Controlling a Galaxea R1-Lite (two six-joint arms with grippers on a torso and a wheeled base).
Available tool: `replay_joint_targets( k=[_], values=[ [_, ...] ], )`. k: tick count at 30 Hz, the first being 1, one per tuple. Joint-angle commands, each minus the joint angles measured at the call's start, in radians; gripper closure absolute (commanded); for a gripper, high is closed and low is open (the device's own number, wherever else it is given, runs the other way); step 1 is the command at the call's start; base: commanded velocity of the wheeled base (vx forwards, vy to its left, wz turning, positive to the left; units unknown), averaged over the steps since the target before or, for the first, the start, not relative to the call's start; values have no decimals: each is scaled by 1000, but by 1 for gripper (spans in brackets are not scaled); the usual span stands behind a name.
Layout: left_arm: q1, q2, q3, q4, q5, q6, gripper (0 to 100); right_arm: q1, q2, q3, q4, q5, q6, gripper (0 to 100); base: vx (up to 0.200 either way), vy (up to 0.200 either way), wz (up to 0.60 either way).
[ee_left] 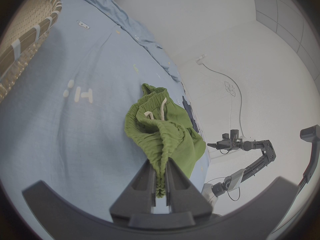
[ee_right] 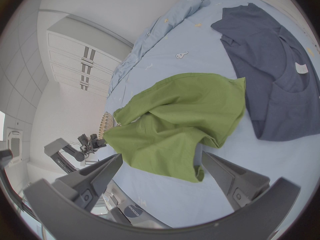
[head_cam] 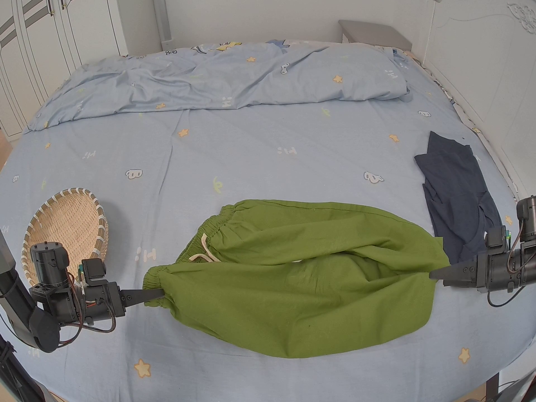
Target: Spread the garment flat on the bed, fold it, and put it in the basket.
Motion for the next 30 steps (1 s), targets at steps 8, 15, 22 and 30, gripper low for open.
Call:
replay_joint_targets(
  k=[8, 15, 22, 30],
  values=[
    [0, 9, -2, -9, 0, -1, 100, -58, 21, 167, 7, -3, -150, 0, 0, 0, 0],
    [0, 18, -9, -10, 0, -1, 100, 8, 137, 265, -131, -5, -156, 0, 0, 0, 0],
    [3, 21, -15, -10, 0, -3, 100, 74, 240, 381, -418, -3, -157, 0, 0, 0, 0],
    [3, 19, -15, -10, 0, -3, 100, 96, 442, 503, -829, 0, -156, 0, 0, 0, 0]
  ],
)
